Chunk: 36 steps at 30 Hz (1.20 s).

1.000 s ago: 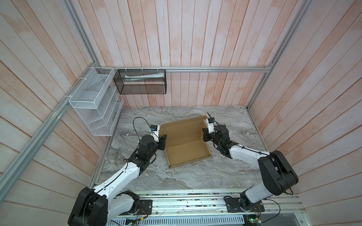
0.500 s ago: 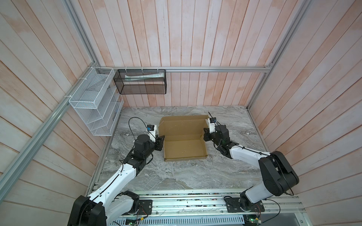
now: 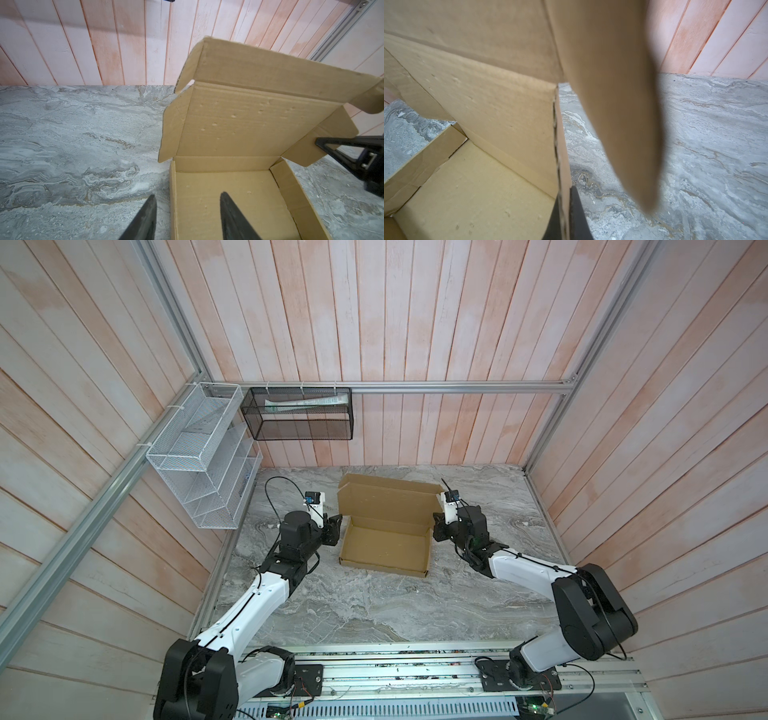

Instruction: Fold the paper box

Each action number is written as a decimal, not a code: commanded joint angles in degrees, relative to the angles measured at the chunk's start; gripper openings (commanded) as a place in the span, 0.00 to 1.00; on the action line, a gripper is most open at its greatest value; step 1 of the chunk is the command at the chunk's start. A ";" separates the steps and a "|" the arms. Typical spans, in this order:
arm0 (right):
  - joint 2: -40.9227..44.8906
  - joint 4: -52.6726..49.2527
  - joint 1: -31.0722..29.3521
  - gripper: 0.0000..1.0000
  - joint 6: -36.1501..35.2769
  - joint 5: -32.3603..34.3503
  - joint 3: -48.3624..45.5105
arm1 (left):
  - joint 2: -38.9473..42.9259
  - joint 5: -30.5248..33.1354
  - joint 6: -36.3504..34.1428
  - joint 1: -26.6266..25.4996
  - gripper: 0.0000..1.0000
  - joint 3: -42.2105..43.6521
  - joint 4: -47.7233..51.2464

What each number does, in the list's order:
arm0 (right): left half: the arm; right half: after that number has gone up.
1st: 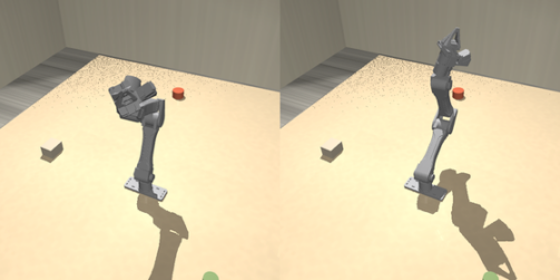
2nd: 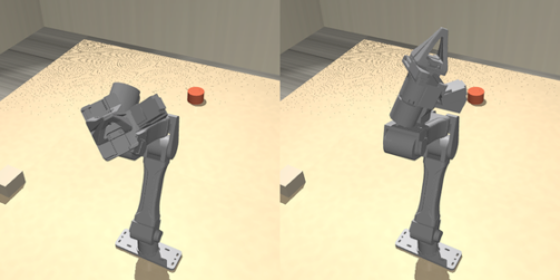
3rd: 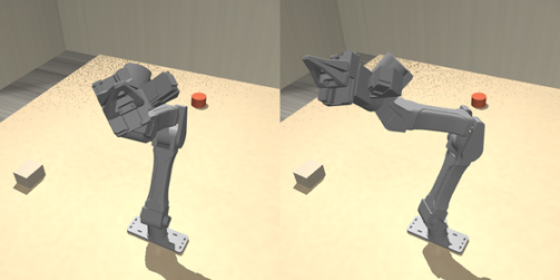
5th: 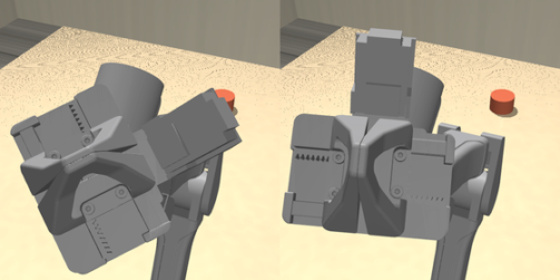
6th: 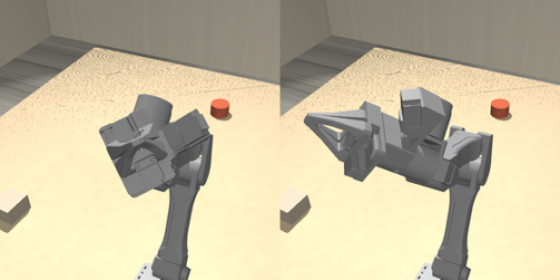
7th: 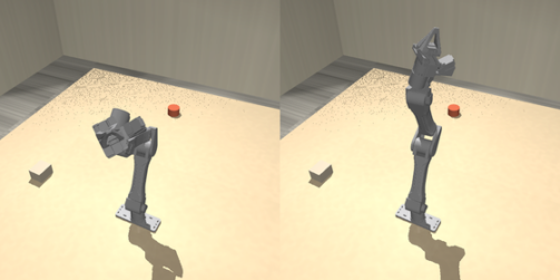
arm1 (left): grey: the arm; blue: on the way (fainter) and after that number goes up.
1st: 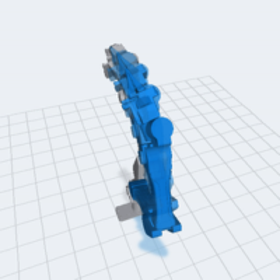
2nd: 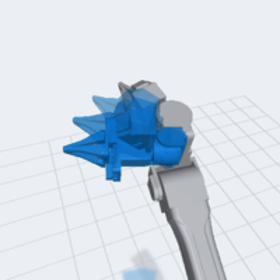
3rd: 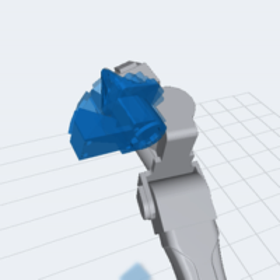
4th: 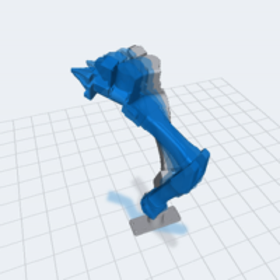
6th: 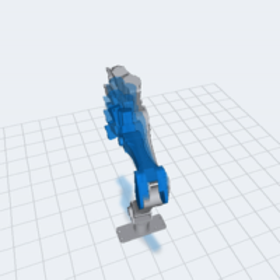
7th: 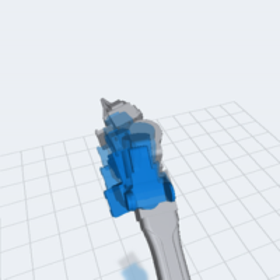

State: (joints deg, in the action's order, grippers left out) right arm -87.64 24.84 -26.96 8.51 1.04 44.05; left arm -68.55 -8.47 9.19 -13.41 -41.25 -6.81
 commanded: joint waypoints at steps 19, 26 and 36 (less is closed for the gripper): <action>-1.27 -4.36 -0.19 0.01 -4.77 -5.68 3.14 | -22.99 -21.15 -8.32 9.08 0.51 -13.00 -16.66; -1.66 -4.10 -0.20 0.01 -4.73 -5.52 3.32 | -24.71 -22.82 -7.92 9.06 0.46 -14.91 -16.01; -2.61 -3.29 -0.20 0.01 -4.29 -5.87 4.63 | -24.15 -22.80 -6.14 9.00 0.27 -12.19 -15.49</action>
State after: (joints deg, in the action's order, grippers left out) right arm -88.97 22.26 -26.96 4.27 -3.90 46.94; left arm -92.38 -30.24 2.68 -4.56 -54.63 -21.91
